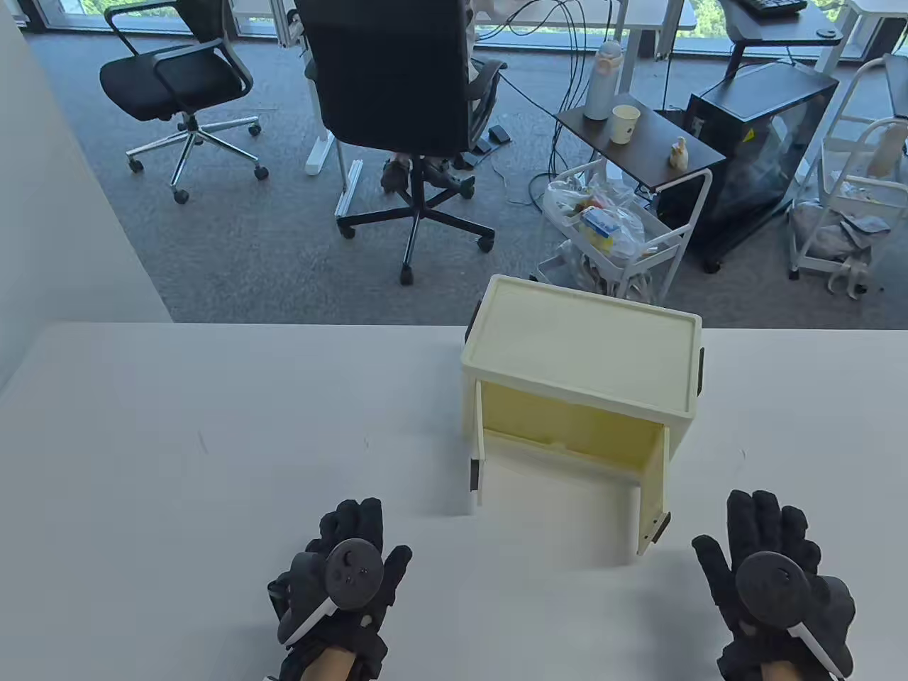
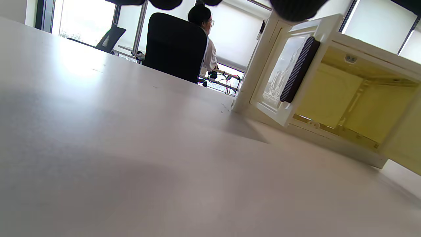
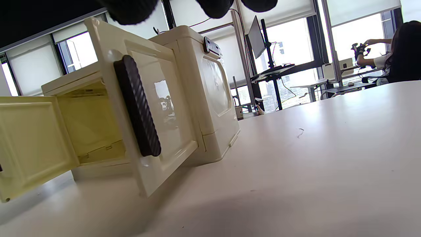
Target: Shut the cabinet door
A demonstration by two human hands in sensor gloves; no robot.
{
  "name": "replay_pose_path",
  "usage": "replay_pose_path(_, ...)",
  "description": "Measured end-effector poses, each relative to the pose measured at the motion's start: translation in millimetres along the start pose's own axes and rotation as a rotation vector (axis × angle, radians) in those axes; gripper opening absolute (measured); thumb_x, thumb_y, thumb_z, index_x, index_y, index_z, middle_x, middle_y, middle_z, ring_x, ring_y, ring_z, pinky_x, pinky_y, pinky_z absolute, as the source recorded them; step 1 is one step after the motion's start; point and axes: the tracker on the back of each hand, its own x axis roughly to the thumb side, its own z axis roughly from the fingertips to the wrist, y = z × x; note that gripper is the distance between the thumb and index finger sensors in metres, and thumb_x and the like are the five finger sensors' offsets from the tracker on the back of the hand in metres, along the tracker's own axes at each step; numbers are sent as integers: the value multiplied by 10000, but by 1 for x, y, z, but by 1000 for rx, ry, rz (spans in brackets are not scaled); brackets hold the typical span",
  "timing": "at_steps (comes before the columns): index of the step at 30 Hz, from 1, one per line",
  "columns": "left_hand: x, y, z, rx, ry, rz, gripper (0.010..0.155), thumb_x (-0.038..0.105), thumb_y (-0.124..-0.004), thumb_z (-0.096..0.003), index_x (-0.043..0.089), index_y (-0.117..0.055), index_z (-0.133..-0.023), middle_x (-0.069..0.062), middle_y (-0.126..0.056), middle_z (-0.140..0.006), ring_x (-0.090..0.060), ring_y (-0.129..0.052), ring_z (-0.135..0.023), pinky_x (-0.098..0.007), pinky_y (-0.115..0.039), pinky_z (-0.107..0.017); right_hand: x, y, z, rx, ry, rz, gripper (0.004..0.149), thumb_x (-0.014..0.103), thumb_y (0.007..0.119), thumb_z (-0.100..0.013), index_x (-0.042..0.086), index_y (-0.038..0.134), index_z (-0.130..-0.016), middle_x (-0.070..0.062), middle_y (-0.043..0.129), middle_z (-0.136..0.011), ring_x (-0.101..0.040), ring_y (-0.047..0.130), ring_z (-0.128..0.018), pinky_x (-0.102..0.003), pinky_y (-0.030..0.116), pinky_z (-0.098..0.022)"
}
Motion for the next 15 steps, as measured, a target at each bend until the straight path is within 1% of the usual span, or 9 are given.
replay_pose_path(15,-4,-2,-2,-9,14,24,774,492,-578,-620,16,-308,-1168,-379,-308,-1142,-654,-422,-1041,-797,-428,-657,-1,0,-1,-7,-11,-4,756,482,592,-606,1,345,-1135,-337,272,-1152,-655,254,-985,-819,330,-634)
